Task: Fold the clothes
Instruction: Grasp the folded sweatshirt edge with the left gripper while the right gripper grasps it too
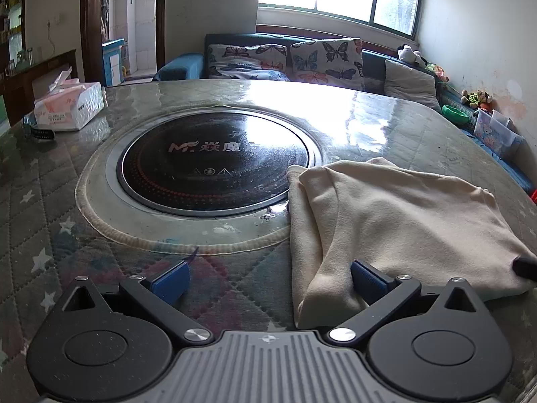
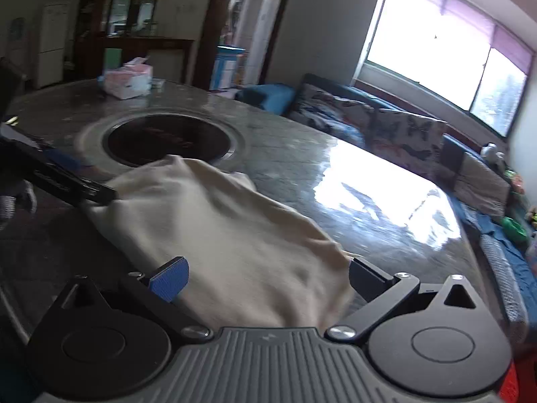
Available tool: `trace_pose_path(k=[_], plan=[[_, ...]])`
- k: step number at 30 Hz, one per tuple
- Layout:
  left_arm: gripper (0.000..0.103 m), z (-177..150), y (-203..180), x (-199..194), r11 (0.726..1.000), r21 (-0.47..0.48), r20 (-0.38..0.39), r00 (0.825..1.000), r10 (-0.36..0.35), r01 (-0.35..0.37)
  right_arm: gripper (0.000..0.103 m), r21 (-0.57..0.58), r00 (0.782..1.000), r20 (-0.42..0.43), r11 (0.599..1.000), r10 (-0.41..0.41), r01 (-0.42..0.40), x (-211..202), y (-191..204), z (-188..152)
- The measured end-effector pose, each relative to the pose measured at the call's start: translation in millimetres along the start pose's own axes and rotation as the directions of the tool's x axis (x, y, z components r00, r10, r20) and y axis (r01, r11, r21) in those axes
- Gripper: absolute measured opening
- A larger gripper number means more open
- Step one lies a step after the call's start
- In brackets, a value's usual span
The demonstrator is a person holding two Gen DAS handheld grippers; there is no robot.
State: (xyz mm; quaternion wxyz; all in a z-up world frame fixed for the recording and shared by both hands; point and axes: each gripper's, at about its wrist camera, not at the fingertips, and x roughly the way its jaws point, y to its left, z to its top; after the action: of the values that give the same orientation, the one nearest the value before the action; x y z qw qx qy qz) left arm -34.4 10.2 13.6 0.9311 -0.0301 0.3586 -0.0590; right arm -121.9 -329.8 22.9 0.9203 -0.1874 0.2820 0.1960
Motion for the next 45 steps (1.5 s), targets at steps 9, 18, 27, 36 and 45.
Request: trace_pose_path(k=[9, 18, 27, 36, 45], plan=[[0.102, 0.6, 15.0, -0.6, 1.0, 0.001, 0.011, 1.0, 0.006, -0.006, 0.094, -0.147, 0.989, 0.011, 0.978, 0.151, -0.147, 14.1, 48.2, 27.3], [0.102, 18.8, 42.5, -9.6, 0.994, -0.109, 0.018, 1.0, -0.02, 0.022, 0.081, -0.253, 0.956, -0.01, 0.924, 0.293, -0.286, 31.1, 92.3, 50.6], [0.082, 28.0, 63.1, -1.9, 0.943, -0.3, -0.031, 0.987, -0.159, 0.143, 0.053, -0.351, 0.939, -0.082, 0.873, 0.333, -0.34, 57.8, 126.6, 53.1], [0.084, 32.4, 55.6, 11.3, 0.884, -0.41, -0.042, 0.964, -0.264, 0.224, 0.015, -0.25, 0.931, -0.068, 0.897, 0.359, -0.364, 62.5, 110.3, 60.5], [0.084, 37.0, 39.9, 25.7, 0.813, -0.506, -0.058, 0.929, -0.365, 0.288, 0.013, -0.078, 0.902, 0.039, 0.902, 0.429, -0.425, 39.6, 67.6, 67.9]])
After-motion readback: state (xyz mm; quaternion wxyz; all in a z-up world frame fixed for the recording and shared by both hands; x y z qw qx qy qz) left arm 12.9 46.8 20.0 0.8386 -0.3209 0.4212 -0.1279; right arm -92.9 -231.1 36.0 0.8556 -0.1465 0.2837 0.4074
